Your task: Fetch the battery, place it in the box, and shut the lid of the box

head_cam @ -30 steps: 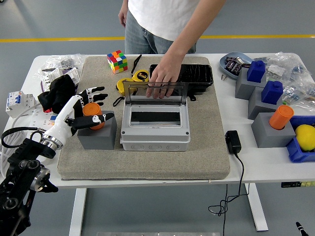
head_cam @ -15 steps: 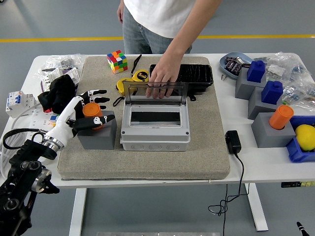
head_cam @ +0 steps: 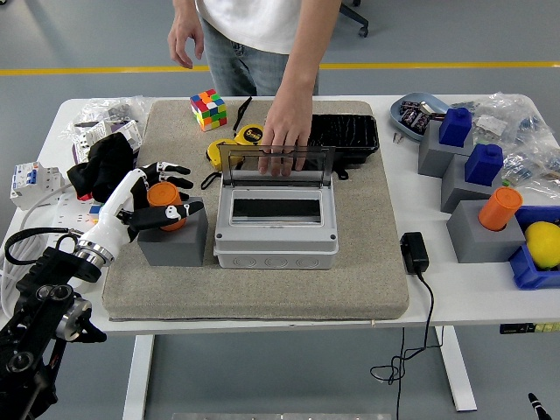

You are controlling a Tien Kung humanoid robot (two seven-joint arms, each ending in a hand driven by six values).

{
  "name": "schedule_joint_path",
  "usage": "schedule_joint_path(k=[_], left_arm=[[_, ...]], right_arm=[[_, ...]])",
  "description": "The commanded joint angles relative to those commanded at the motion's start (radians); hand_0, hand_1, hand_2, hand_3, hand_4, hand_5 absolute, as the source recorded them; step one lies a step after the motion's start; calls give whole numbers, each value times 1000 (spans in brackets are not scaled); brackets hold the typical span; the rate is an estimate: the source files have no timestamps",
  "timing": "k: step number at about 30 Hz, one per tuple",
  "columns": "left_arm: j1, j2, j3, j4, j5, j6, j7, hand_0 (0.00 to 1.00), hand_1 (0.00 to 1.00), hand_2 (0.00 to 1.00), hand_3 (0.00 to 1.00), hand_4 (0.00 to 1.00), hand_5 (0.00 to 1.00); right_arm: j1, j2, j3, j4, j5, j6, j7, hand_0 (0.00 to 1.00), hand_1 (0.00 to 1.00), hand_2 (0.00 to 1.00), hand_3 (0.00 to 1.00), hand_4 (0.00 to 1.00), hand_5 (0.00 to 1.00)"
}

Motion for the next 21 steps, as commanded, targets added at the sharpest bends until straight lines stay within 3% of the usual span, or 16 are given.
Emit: schedule_joint_path(k=[2,3,21], left_arm=[[0,0,2,1,-3,2,-1,435,573,448,513,998,2],[0,-1,2,1,-4,4,-1,391,513,396,461,998,2],[3,-5,24,10,-36,38,-11,362,481,360,416,998,2]], right_arm=[[0,-1,2,0,-1,0,0,864,848,803,823,998,998],[0,-1,2,0,-1,0,0,865,848,803,822,998,998],[1,-2,13,1,-7,0,-2,863,848,803,823,998,998]])
